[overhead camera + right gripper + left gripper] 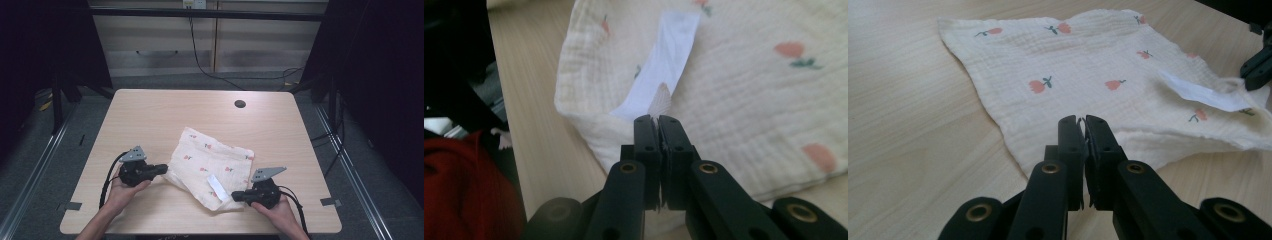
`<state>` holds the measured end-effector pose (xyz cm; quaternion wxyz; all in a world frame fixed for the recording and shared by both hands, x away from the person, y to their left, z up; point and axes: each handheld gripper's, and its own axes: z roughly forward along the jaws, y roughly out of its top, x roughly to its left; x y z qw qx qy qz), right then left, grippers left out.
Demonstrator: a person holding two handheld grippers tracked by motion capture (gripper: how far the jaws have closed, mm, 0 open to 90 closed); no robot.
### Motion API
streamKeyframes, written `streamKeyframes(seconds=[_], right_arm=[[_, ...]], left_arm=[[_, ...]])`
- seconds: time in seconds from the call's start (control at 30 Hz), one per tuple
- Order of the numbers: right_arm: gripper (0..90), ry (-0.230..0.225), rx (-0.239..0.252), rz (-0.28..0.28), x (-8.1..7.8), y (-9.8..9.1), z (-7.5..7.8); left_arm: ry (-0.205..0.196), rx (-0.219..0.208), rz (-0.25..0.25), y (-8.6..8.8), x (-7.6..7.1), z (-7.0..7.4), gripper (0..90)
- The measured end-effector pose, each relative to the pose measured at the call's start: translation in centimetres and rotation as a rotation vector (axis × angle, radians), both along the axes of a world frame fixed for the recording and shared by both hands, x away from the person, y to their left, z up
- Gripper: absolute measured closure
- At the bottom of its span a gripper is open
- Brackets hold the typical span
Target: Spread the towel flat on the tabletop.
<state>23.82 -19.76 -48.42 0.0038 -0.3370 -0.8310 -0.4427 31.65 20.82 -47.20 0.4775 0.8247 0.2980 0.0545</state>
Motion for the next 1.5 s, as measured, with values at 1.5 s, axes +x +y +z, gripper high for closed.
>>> streamKeyframes(seconds=[1.5], right_arm=[[88.5,-0.368,0.141,-0.388,18.5,-3.6,21.6]], left_arm=[[-0.192,-0.212,0.202,0.5,12.7,19.4,87.4]])
